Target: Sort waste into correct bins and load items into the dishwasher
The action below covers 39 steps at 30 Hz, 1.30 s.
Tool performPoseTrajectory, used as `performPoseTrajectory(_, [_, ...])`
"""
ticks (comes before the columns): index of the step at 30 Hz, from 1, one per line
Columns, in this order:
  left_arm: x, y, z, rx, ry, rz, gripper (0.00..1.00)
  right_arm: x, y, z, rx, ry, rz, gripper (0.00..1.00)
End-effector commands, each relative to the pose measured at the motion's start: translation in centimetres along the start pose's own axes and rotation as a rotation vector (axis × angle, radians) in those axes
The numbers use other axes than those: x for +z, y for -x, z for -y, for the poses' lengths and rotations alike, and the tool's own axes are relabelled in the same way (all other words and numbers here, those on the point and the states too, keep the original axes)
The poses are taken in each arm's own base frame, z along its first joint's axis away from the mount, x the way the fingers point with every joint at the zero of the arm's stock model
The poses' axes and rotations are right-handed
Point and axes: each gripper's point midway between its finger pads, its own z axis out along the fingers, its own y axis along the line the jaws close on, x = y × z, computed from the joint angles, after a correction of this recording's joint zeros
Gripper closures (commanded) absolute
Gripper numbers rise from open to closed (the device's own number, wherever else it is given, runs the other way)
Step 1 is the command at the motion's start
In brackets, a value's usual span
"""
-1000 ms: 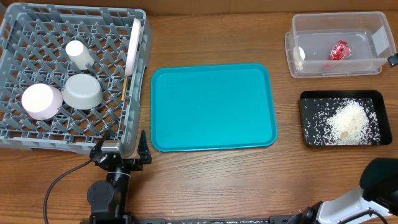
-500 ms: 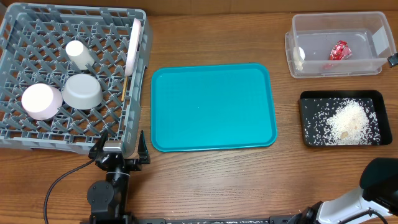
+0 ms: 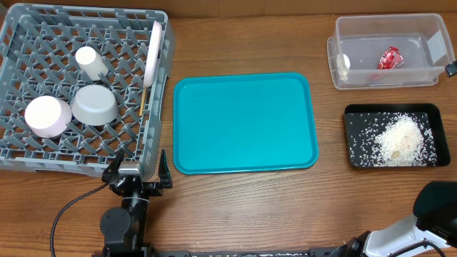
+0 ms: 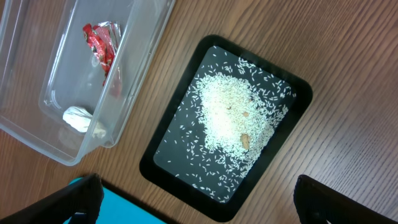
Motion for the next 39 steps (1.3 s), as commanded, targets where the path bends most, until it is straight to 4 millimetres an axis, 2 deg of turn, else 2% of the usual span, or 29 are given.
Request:
performPoseTrajectory(1, [0.0,0.0,-0.1,0.031,0.007,0.007,0.0,0.0,0.2,-0.1,0.005,0.004,0.005,0.0])
performPoseTrajectory(5, [0.0,0.0,-0.1,0.031,0.007,0.007,0.0,-0.6,0.1,-0.1,0.005,0.012,0.017,0.0])
performPoseTrajectory(7, [0.0,0.0,-0.1,0.031,0.007,0.007,0.0,-2.0,0.0,0.0,0.005,0.031,0.048,0.0])
performPoseTrajectory(10, [0.0,0.0,-0.1,0.031,0.007,0.007,0.0,-5.3,-0.5,0.2,0.001,0.079,0.118,0.0])
performPoseTrajectory(13, [0.0,0.0,-0.1,0.031,0.007,0.007,0.0,-10.5,-2.1,0.3,-0.018,0.16,0.227,0.0])
performPoseTrajectory(15, [0.0,0.0,-0.1,0.031,0.007,0.007,0.0,-14.0,-3.7,0.6,-0.037,0.221,0.3,0.0])
performPoseTrajectory(17, [0.0,0.0,-0.1,0.031,0.007,0.007,0.0,-18.0,-6.1,0.9,-0.074,0.306,0.383,0.0])
performPoseTrajectory(20, [0.0,0.0,-0.1,0.031,0.007,0.007,0.0,-22.6,-9.9,1.4,-0.144,0.432,0.467,0.0])
performPoseTrajectory(22, [0.0,0.0,-0.1,0.031,0.007,0.007,0.0,-25.3,-12.4,2.4,-0.186,0.518,0.517,0.0])
performPoseTrajectory(27, [0.0,0.0,-0.1,0.031,0.007,0.007,0.0,-29.8,-16.6,6.0,-0.222,0.667,0.629,0.0])
performPoseTrajectory(29, [0.0,0.0,-0.1,0.031,0.007,0.007,0.0,-30.5,-17.9,7.8,-0.227,0.679,0.666,0.0])
performPoseTrajectory(31, [0.0,0.0,-0.1,0.031,0.007,0.007,0.0,-30.5,-18.3,9.2,-0.212,0.668,0.697,0.0])
performPoseTrajectory(34, [0.0,0.0,-0.1,0.031,0.007,0.007,0.0,-29.1,-19.4,10.2,-0.221,0.664,0.684,0.0])
performPoseTrajectory(36, [0.0,0.0,-0.1,0.031,0.007,0.007,0.0,-27.4,-20.0,9.8,-0.245,0.687,0.658,0.01])
performPoseTrajectory(39, [0.0,0.0,-0.1,0.031,0.007,0.007,0.0,-24.9,-21.0,6.7,-0.322,0.831,0.619,0.0])
